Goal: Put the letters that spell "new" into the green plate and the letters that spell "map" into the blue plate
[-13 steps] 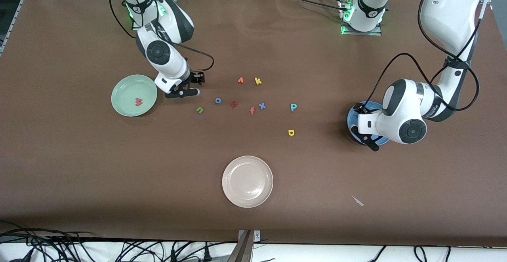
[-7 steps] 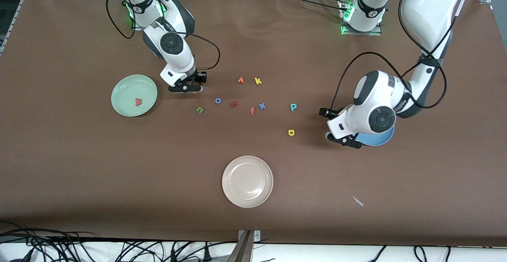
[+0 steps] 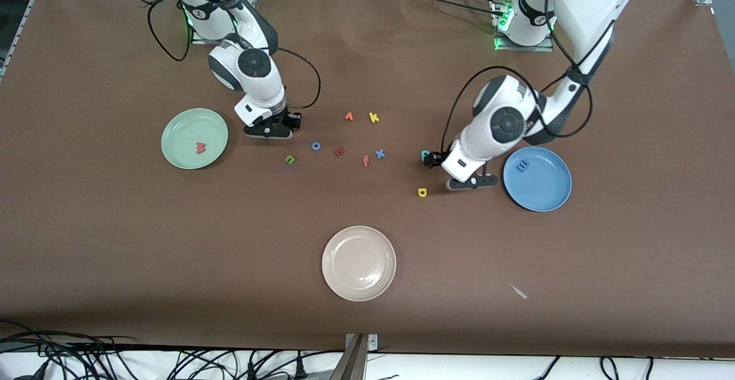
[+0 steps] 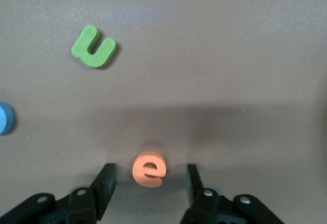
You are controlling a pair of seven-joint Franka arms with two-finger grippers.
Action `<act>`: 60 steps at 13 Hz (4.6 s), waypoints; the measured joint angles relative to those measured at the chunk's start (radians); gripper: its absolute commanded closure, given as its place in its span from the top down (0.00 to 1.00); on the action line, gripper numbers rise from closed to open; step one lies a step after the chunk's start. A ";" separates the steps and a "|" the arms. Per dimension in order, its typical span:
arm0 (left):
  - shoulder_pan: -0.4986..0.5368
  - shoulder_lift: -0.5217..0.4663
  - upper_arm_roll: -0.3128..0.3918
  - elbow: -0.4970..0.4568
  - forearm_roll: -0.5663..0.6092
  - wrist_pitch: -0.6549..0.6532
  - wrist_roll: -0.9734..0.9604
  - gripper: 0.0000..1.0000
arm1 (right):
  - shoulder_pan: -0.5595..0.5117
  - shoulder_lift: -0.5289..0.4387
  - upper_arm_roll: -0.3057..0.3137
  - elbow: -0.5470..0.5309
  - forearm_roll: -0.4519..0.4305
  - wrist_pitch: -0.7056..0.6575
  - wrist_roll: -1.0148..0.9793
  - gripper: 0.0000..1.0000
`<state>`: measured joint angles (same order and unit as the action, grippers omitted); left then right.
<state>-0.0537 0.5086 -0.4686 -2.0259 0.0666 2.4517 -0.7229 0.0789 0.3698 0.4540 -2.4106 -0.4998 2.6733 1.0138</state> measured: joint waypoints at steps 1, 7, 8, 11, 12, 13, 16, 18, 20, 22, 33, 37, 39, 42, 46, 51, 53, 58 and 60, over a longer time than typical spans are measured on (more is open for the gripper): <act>-0.022 0.001 -0.001 -0.017 0.033 0.016 -0.064 1.00 | -0.001 0.002 -0.001 0.000 0.000 0.008 0.000 0.34; -0.094 0.061 0.000 -0.029 0.244 0.059 -0.298 0.92 | 0.000 0.000 0.000 0.009 -0.003 0.022 0.003 0.01; -0.097 0.074 0.000 -0.028 0.265 0.065 -0.318 0.88 | -0.002 -0.004 -0.006 0.020 -0.009 0.006 -0.001 0.01; -0.098 0.090 0.000 -0.023 0.273 0.067 -0.329 0.66 | -0.011 -0.050 -0.012 0.076 -0.016 -0.147 -0.072 0.01; -0.098 0.091 0.001 -0.023 0.273 0.067 -0.329 0.58 | -0.011 -0.067 -0.014 0.093 -0.016 -0.206 -0.118 0.01; -0.098 0.091 0.001 -0.023 0.273 0.067 -0.329 0.52 | -0.011 -0.086 -0.024 0.105 -0.008 -0.252 -0.174 0.01; -0.107 0.088 0.000 -0.015 0.274 0.065 -0.330 0.42 | -0.013 -0.130 -0.105 0.117 0.147 -0.307 -0.445 0.02; -0.109 0.087 0.002 -0.015 0.275 0.062 -0.330 0.22 | -0.015 -0.151 -0.171 0.120 0.205 -0.338 -0.627 0.03; -0.109 0.084 0.002 -0.015 0.275 0.058 -0.329 0.10 | -0.015 -0.167 -0.235 0.113 0.213 -0.363 -0.759 0.03; -0.110 0.084 0.000 -0.014 0.303 0.054 -0.329 0.02 | -0.016 -0.173 -0.307 0.084 0.216 -0.363 -0.862 0.04; 0.155 0.078 0.011 0.228 0.321 -0.552 0.630 0.04 | -0.015 -0.189 -0.441 -0.098 0.217 -0.163 -0.993 0.99; 0.319 0.090 0.013 0.233 0.302 -0.567 0.984 0.92 | -0.007 -0.204 -0.288 -0.022 0.221 -0.168 -0.766 0.99; 0.344 0.124 0.013 0.231 0.299 -0.556 1.023 1.00 | 0.002 -0.187 -0.213 0.036 0.222 -0.191 -0.706 0.99; 0.331 0.141 0.005 0.259 0.195 -0.543 0.998 1.00 | 0.006 -0.124 -0.144 0.131 0.284 -0.194 -0.560 0.99; 0.267 0.141 -0.015 0.313 0.125 -0.524 0.720 1.00 | 0.052 -0.007 -0.124 0.294 0.326 -0.256 -0.206 0.99; 0.068 0.154 -0.015 0.319 0.125 -0.274 0.213 1.00 | 0.084 0.091 -0.123 0.368 0.334 -0.263 0.102 0.83; 0.020 0.174 -0.012 0.319 0.125 -0.183 0.086 1.00 | 0.085 0.111 -0.123 0.368 0.334 -0.262 0.169 0.77; -0.099 0.233 0.071 0.339 0.125 -0.097 -0.019 1.00 | 0.118 0.150 -0.123 0.369 0.334 -0.205 0.249 0.72; -0.177 0.257 0.137 0.379 0.125 -0.096 -0.057 0.98 | 0.119 0.163 -0.126 0.369 0.329 -0.180 0.249 0.68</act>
<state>-0.2310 0.7657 -0.3312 -1.6474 0.1914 2.3558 -0.7802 0.1978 0.5332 0.3282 -2.0417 -0.1706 2.4937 1.2623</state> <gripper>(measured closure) 0.000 0.278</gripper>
